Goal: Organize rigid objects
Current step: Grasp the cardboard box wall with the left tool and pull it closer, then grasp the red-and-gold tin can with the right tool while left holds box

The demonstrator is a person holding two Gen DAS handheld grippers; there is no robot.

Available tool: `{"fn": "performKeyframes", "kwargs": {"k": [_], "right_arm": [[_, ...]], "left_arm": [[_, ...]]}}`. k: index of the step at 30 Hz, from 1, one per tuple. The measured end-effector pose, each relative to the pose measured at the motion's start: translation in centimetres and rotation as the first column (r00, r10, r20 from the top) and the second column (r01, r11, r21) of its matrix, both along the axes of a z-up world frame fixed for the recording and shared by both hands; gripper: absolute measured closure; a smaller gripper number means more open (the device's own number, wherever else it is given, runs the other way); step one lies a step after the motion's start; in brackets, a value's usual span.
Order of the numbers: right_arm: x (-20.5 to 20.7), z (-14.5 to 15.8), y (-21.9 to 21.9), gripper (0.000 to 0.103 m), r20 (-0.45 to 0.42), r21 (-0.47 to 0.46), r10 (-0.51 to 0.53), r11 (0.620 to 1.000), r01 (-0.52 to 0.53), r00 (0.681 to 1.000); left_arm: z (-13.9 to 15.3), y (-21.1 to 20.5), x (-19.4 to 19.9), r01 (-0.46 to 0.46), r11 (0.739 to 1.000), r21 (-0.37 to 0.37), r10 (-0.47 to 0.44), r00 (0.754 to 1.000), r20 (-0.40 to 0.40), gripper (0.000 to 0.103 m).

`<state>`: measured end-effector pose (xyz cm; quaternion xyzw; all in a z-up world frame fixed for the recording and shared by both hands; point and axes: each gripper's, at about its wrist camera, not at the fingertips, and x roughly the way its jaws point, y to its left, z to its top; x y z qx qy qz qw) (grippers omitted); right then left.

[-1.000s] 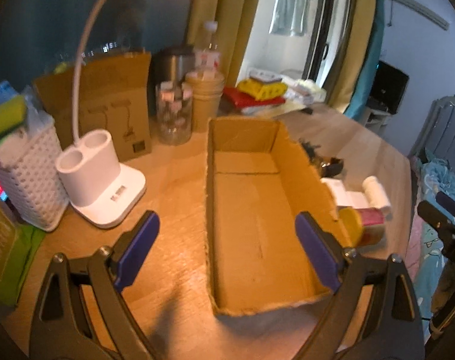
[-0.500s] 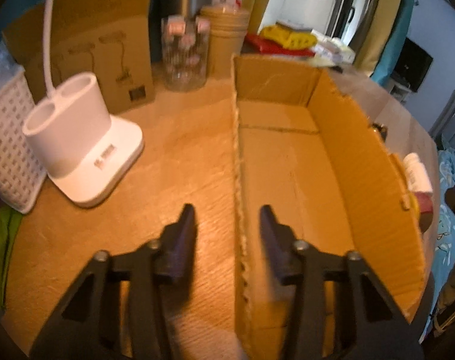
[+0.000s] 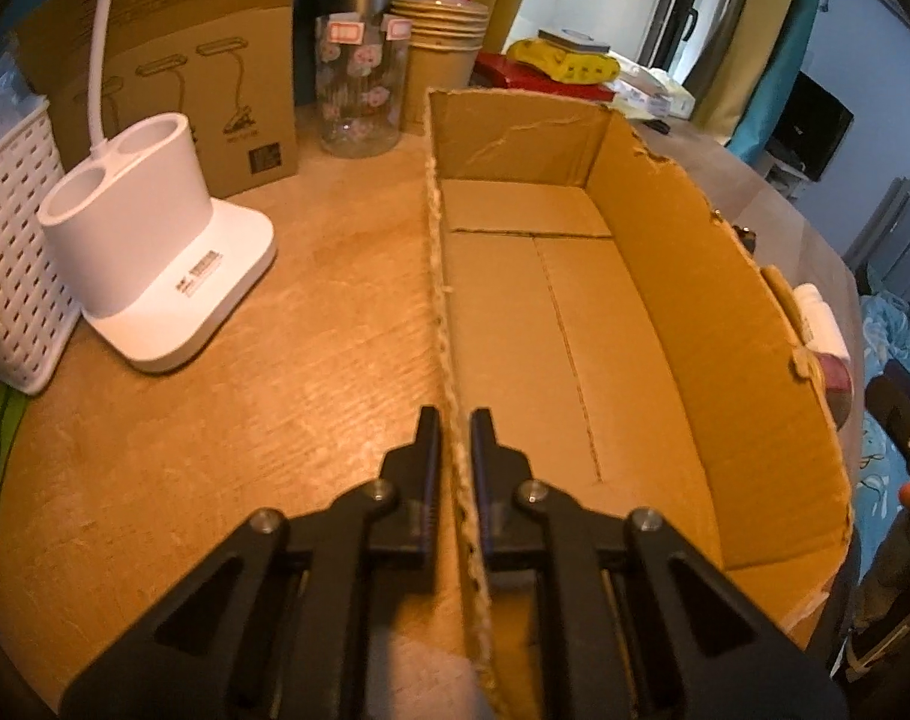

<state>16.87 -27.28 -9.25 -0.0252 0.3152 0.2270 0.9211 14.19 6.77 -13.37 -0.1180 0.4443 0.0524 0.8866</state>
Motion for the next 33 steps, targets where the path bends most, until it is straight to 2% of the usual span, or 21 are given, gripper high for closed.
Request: {"fn": "performKeyframes", "kwargs": {"k": [9, 19, 21, 23, 24, 25, 26, 33], "right_arm": [[-0.2, -0.1, 2.7, 0.001, 0.001, -0.027, 0.037, 0.999, -0.037, 0.999], [1.5, -1.9, 3.8, 0.001, -0.055, -0.033, 0.034, 0.999, -0.036, 0.998], [1.4, -2.1, 3.9, 0.007, -0.054, -0.041, 0.039, 0.998, -0.041, 0.998], [1.4, -2.4, 4.2, 0.024, -0.053, -0.062, 0.034, 0.997, -0.037, 0.998], [1.4, -2.5, 4.3, 0.027, -0.056, -0.066, 0.034, 0.997, -0.038, 0.998], [1.4, -2.6, 4.3, 0.035, -0.060, -0.065, 0.039, 0.997, -0.043, 0.997], [1.4, -2.6, 4.4, 0.037, -0.060, -0.066, 0.041, 0.997, -0.045, 0.997], [0.8, -2.4, 3.9, 0.038, -0.040, -0.057, 0.040, 0.998, -0.042, 0.998]], "left_arm": [[0.4, 0.1, -1.3, 0.021, 1.000, -0.011, -0.020, 0.999, 0.030, 0.093], [0.4, 0.0, -1.8, 0.037, 0.999, -0.006, -0.036, 0.998, 0.052, 0.093], [0.4, -0.1, -1.9, 0.033, 0.999, 0.000, -0.033, 0.998, 0.061, 0.093], [0.4, -0.2, -2.0, 0.032, 0.999, 0.001, -0.032, 0.997, 0.066, 0.093], [0.4, -0.2, -2.1, 0.030, 1.000, 0.002, -0.030, 0.997, 0.069, 0.093], [0.4, -0.1, -2.2, 0.026, 1.000, 0.001, -0.026, 0.997, 0.074, 0.093], [0.3, -0.1, -2.2, 0.021, 1.000, 0.002, -0.021, 0.997, 0.078, 0.093], [0.2, 0.1, -2.5, 0.009, 1.000, -0.026, -0.007, 0.997, 0.077, 0.093]]}}
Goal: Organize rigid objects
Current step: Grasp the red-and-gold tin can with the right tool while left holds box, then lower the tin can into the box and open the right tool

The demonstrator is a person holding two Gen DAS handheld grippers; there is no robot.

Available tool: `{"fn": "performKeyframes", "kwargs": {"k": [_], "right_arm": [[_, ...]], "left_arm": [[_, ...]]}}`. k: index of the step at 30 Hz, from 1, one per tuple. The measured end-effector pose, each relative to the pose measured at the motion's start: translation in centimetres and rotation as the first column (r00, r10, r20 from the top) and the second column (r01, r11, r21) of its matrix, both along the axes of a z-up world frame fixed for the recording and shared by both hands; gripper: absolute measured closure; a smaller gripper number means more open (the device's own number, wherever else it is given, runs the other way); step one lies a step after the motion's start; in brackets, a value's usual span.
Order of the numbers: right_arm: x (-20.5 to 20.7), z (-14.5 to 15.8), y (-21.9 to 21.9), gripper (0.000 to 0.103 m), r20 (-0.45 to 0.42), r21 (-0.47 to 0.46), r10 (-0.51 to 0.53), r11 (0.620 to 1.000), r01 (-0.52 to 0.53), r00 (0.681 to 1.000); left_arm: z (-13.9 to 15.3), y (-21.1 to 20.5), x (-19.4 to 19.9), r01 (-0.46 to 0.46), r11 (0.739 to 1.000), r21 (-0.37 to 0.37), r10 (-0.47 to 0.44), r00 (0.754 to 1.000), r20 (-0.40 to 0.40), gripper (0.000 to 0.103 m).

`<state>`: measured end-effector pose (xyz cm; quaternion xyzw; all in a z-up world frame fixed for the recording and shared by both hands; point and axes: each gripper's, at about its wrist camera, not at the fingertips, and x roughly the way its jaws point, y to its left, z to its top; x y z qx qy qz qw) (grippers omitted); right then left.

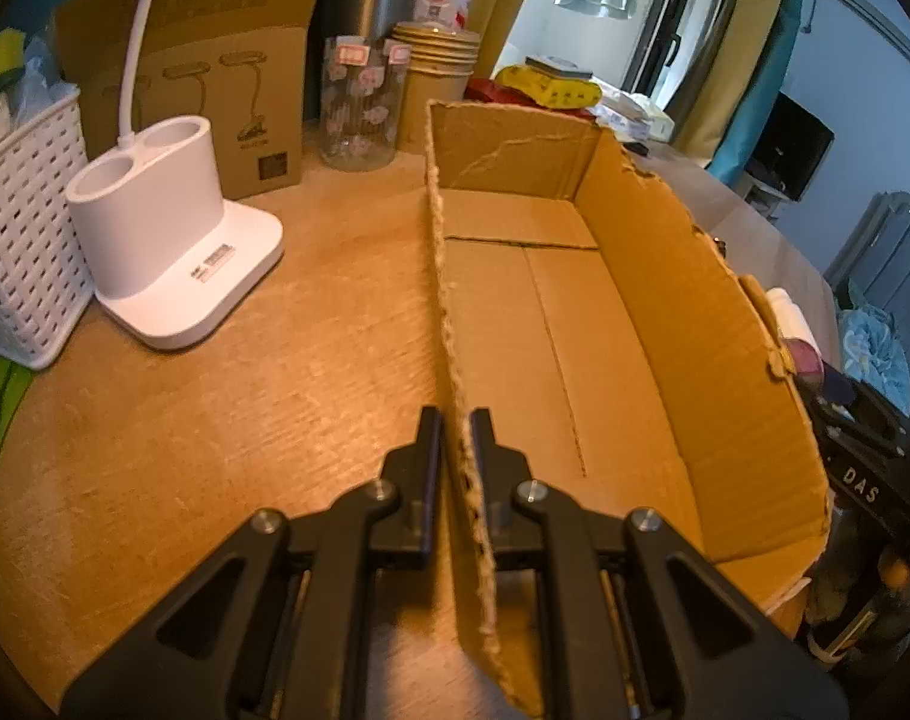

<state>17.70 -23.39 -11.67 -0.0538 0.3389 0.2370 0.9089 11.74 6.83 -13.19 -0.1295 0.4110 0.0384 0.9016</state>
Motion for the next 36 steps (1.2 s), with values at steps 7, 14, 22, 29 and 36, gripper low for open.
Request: {"fn": "performKeyframes", "kwargs": {"k": [7, 14, 22, 29, 36], "right_arm": [[-0.8, 1.7, -0.8, 0.038, 0.028, 0.031, -0.021, 0.999, 0.020, 0.999], [-3.0, 5.8, 0.1, 0.038, 0.097, 0.092, 0.024, 0.995, -0.033, 0.995], [-6.1, 8.6, 3.5, 0.038, 0.131, 0.132, 0.140, 0.979, -0.157, 0.982], [-7.5, 8.4, 5.2, 0.038, 0.104, 0.145, 0.200, 0.966, -0.213, 0.974], [-7.6, 7.2, 6.3, 0.038, 0.058, 0.151, 0.244, 0.956, -0.250, 0.968]], "left_arm": [[-0.1, -0.1, 0.0, 0.012, 1.000, -0.017, -0.012, 1.000, -0.014, 0.093], [-0.1, -0.2, -0.1, 0.010, 1.000, -0.016, -0.010, 1.000, -0.011, 0.093], [0.0, -0.1, -0.2, 0.009, 1.000, -0.016, -0.010, 1.000, -0.002, 0.093], [0.0, -0.1, -0.2, 0.009, 1.000, -0.014, -0.009, 1.000, -0.002, 0.093], [0.0, -0.1, -0.2, 0.010, 1.000, -0.013, -0.010, 1.000, -0.001, 0.093]]}}
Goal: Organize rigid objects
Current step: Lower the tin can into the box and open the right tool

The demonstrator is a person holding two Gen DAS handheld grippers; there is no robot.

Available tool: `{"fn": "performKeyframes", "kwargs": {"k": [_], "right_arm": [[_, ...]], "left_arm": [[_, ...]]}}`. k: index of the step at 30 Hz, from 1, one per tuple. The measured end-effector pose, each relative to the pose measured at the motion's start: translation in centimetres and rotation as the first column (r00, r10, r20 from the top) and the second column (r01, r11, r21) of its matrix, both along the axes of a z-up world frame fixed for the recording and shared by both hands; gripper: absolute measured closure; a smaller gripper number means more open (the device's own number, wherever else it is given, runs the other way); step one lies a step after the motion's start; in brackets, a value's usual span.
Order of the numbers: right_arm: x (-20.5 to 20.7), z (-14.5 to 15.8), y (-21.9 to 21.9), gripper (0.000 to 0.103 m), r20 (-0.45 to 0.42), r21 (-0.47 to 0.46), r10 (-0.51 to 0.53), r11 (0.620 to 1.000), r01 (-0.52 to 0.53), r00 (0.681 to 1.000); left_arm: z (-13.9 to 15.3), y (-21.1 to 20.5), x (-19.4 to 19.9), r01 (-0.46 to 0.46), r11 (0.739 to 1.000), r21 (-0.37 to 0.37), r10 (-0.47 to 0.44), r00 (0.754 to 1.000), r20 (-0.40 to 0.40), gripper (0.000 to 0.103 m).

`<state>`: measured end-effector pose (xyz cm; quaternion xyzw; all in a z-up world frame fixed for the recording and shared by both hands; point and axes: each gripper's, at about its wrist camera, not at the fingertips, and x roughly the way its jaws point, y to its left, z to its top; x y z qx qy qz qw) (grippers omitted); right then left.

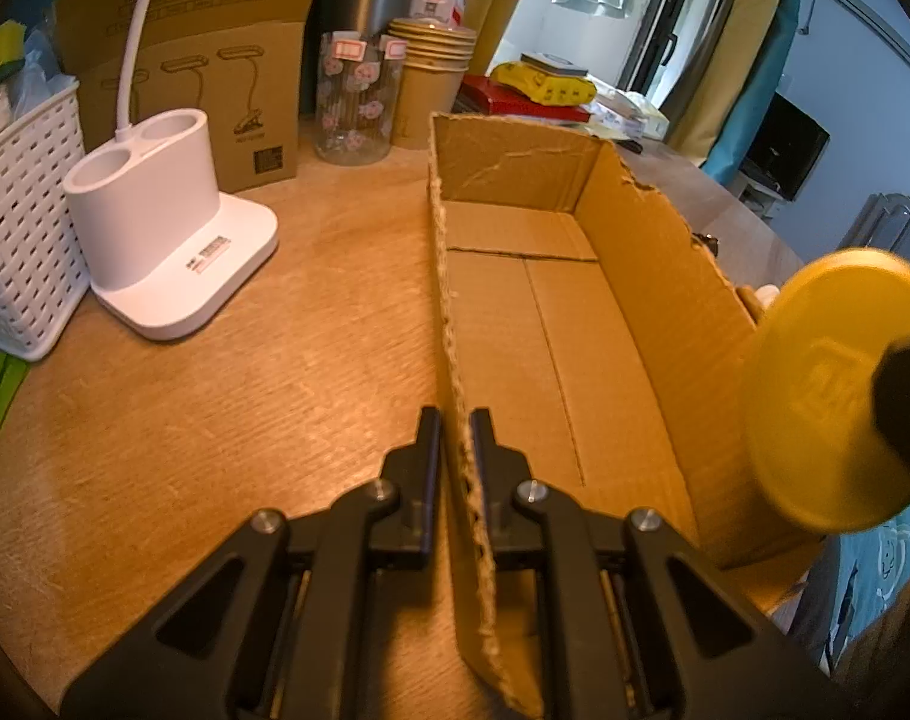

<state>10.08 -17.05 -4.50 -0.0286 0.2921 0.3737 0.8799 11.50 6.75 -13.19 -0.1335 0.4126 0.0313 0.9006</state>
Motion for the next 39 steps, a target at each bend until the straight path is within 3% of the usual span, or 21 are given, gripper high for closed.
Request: {"fn": "performKeyframes", "kwargs": {"k": [14, 22, 26, 39], "right_arm": [[1.6, -2.7, 0.9, 0.038, -0.148, -0.001, 0.052, 0.999, -0.053, 0.988], [1.5, -2.8, 0.8, 0.037, -0.151, -0.020, 0.050, 0.998, -0.054, 0.987], [1.4, -2.7, 0.8, 0.029, -0.154, -0.009, 0.068, 0.998, -0.070, 0.986], [1.6, -1.3, -1.2, 0.028, -0.108, 0.018, 0.012, 1.000, -0.010, 0.994]], "left_arm": [[0.0, -0.1, 0.0, 0.003, 1.000, 0.000, -0.003, 1.000, 0.000, 0.093], [0.0, -0.1, 0.0, 0.003, 1.000, 0.001, -0.003, 1.000, 0.000, 0.093], [0.0, -0.1, 0.0, 0.004, 1.000, 0.002, -0.004, 1.000, 0.000, 0.093], [0.0, -0.1, 0.0, 0.004, 1.000, 0.003, -0.004, 1.000, 0.001, 0.093]]}}
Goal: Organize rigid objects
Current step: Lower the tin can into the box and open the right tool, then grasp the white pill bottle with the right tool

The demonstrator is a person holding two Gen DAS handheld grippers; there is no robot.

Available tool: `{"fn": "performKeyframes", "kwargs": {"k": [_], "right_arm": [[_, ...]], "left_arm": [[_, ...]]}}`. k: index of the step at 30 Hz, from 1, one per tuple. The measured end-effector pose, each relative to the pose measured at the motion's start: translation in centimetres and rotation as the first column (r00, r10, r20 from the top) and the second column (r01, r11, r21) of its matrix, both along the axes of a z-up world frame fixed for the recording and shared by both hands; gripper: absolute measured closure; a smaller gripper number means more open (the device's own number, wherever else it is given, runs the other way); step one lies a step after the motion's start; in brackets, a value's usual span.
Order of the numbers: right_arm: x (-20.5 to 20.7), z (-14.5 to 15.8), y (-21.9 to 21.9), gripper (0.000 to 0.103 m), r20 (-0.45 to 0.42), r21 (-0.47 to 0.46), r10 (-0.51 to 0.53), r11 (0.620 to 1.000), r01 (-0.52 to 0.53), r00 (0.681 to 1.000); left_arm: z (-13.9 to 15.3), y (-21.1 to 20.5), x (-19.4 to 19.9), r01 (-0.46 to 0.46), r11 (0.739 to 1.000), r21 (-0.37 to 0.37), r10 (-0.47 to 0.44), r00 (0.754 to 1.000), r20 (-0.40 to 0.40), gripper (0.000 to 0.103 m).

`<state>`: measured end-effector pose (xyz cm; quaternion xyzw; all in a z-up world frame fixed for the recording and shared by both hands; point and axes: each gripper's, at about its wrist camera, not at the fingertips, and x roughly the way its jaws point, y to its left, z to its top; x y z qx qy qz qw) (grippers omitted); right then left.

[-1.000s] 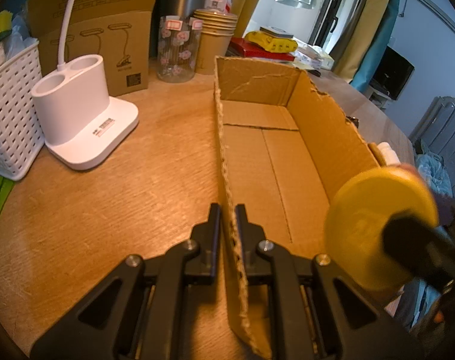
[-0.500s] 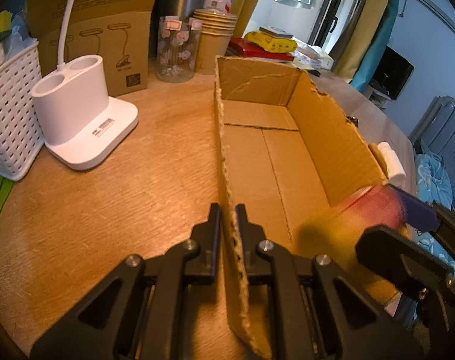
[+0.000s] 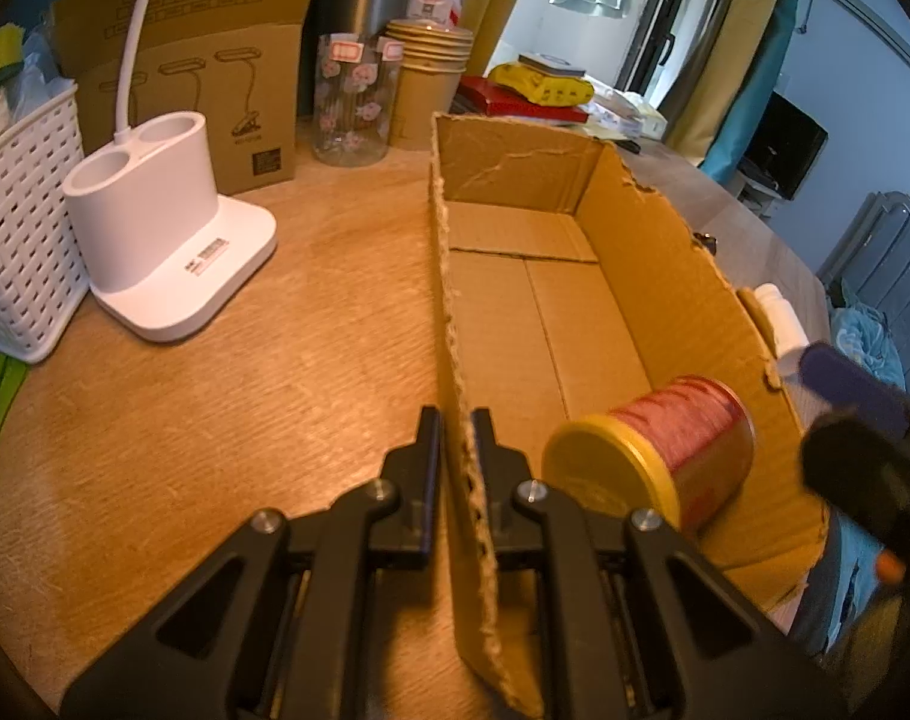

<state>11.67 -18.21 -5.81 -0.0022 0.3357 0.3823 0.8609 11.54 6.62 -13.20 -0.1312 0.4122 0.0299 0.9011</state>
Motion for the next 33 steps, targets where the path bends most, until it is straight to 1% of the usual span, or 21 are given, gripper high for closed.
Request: {"fn": "performKeyframes", "kwargs": {"k": [6, 10, 16, 19, 21, 24, 30, 33], "right_arm": [[1.0, 0.9, -2.2, 0.028, 0.027, 0.014, -0.070, 0.997, 0.070, 0.997], [2.1, 0.9, -3.8, 0.028, 0.033, 0.013, -0.125, 0.992, 0.125, 0.992], [3.7, 0.7, -6.6, 0.028, 0.060, -0.008, -0.226, 0.974, 0.227, 0.972], [4.5, 0.4, -7.9, 0.028, 0.074, -0.022, -0.277, 0.960, 0.279, 0.958], [5.2, 0.1, -8.7, 0.028, 0.103, -0.050, -0.323, 0.943, 0.329, 0.941], [6.4, -0.4, -10.0, 0.028, 0.116, -0.075, -0.372, 0.921, 0.382, 0.921], [8.5, -1.7, -11.1, 0.028, 0.155, -0.137, -0.431, 0.882, 0.451, 0.889], [9.6, -2.7, -11.7, 0.028, 0.157, -0.167, -0.454, 0.863, 0.477, 0.877]], "left_arm": [[0.0, 0.1, 0.0, 0.000, 1.000, 0.000, 0.000, 1.000, 0.000, 0.093], [0.0, 0.0, 0.1, 0.000, 1.000, 0.002, 0.000, 1.000, 0.000, 0.093], [0.1, 0.0, 0.1, 0.000, 1.000, 0.007, 0.000, 1.000, 0.004, 0.093], [0.2, 0.0, 0.0, -0.001, 1.000, 0.013, 0.001, 1.000, 0.008, 0.093], [0.2, 0.0, -0.1, -0.003, 1.000, 0.016, 0.002, 1.000, 0.012, 0.093], [0.2, 0.0, -0.1, -0.002, 1.000, 0.025, 0.002, 1.000, 0.019, 0.093], [0.3, -0.2, -0.2, -0.006, 0.999, 0.040, 0.005, 0.999, 0.032, 0.093], [0.3, -0.2, -0.3, -0.006, 0.999, 0.043, 0.005, 0.999, 0.035, 0.093]]}}
